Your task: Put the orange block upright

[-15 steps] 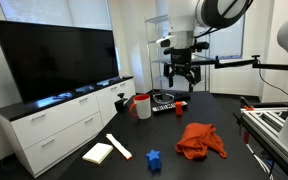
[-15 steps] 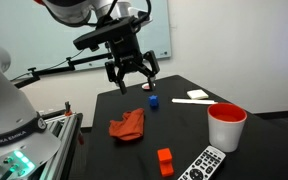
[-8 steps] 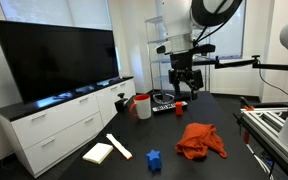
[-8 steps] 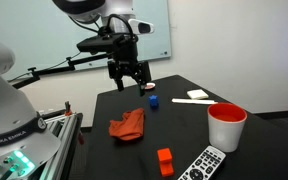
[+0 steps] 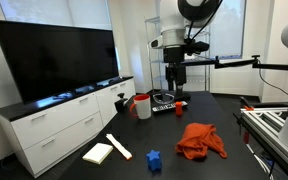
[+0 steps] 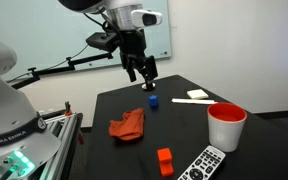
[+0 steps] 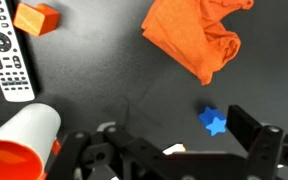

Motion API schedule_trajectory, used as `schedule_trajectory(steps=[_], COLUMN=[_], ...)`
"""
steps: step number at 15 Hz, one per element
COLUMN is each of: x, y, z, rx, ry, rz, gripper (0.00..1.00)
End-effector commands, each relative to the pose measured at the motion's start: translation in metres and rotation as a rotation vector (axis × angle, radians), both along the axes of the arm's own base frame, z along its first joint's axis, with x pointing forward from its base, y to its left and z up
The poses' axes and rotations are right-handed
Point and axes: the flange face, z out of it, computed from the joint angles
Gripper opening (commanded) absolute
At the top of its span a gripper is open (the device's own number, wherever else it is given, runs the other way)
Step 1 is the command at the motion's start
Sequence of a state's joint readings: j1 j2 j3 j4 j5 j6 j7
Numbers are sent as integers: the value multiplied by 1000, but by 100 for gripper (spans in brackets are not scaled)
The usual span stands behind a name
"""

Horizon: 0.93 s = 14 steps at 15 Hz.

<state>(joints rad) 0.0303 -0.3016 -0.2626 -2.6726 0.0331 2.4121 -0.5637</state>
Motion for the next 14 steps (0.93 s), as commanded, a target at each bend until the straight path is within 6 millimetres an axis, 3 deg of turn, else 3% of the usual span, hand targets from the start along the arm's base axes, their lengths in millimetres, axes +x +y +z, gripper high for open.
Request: schedule_trajectory(steps=[1,7,14], x=[12,23,19], y=[-6,-7,-5], z=[11,3,-11], rx=[-3,-42,-37], ry=[-76,-129,-95], rz=[-127,-241,-248], gripper=[100,100,100])
